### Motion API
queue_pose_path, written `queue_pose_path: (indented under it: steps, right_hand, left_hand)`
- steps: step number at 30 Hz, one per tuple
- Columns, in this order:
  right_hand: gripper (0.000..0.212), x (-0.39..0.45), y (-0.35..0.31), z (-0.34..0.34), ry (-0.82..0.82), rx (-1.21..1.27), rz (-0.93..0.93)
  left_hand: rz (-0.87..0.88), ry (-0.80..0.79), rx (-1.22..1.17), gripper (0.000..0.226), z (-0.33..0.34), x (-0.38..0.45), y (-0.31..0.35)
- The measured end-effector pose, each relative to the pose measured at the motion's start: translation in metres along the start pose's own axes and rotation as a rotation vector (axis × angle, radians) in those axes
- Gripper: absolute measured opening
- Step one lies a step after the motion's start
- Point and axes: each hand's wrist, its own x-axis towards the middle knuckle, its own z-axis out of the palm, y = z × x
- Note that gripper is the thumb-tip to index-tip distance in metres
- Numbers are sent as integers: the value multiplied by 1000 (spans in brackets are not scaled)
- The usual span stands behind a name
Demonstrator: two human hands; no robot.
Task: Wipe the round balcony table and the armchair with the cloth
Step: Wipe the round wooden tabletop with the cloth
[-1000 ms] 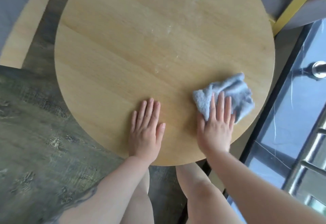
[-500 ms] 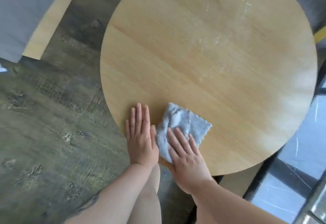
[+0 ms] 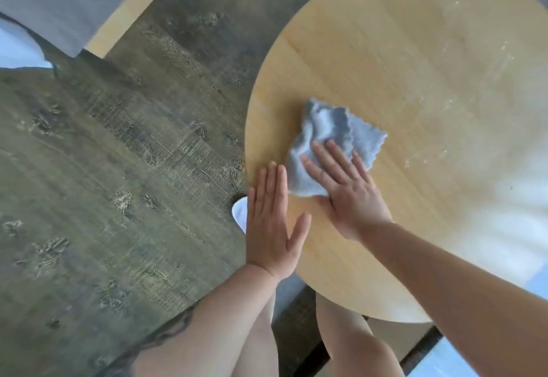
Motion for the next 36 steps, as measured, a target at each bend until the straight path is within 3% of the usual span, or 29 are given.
queue_pose_path:
  steps: [1,2,3,6,7,8,9,11,12,13,16,17,18,21,22,25,26,29,30,33,34,36]
  right_hand:
    - [64,4,-6,-2,29,68,215]
    - [64,6,-16,-1,48,102,305]
    - [66,7,-29,2,39,86,253]
    - [68,52,-16,-6,-97,-61,-369]
    - [67,78,-1,-15,-114,-132,-493]
    - [65,102,12,-25,-109,-153,-473]
    - [63,119,23,-30,-78,-100,-322]
    - [60,123,25,-35,27,48,189]
    - [61,116,16,-32,40,72,284]
    - [63,110,0,-27,47,35,196]
    - [67,119,-11,-28,-164,-119,-438]
    - [67,133,-5,-35,-190,-128,-468]
    - [65,143,-1,-35,-158,-65,-352]
    - [63,127,-17,-24,118,168,366]
    - [65,112,-33,-16,180,158,398]
    - [65,70,-44,-7,-3,21,-124]
    - [64,62,-30,-9,-63,-28,-212]
    - [61,15,-16,-6,-96,-43,-24]
    - [59,-7,-21,0,-124,-42,-75]
    - [65,-50,4,12,-171,-169,-490]
    - [68,-49,19,10,-151,-180,-474]
    - [68,-36,18,1,-76,-93,-119]
  left_hand:
    - [5,-5,10,74,0,-1,0]
    - [-1,-2,18,73,2,-2,-1]
    - [-29,10,21,74,5,-2,-1]
    - [-197,66,45,77,12,-1,3]
    - [-222,51,103,76,13,-1,5]
    - [-217,20,182,75,15,-1,6]
    - [-193,-17,260,74,17,0,7]
    - [-154,-49,338,74,17,-1,8]
    - [-138,-47,354,75,16,-1,7]
    - [-117,-48,373,74,16,-1,5]
    - [-23,-84,428,70,15,-2,1]
    - [1,-99,440,69,14,-2,0]
    - [21,-110,444,69,13,-1,-1]
    - [15,-111,353,68,10,-2,-3]
    - [-14,-95,292,68,9,-3,-4]
    - [-84,-76,187,73,4,-7,-10]
    - [-52,-94,186,74,3,-9,-11]
    - [41,-132,136,71,-1,-14,-18]
    - [37,-123,97,71,-3,-13,-19]
    - [24,-115,65,71,-4,-9,-17]
    - [12,-112,77,70,-3,-7,-14]
    - [-48,-87,114,69,2,-5,-6]
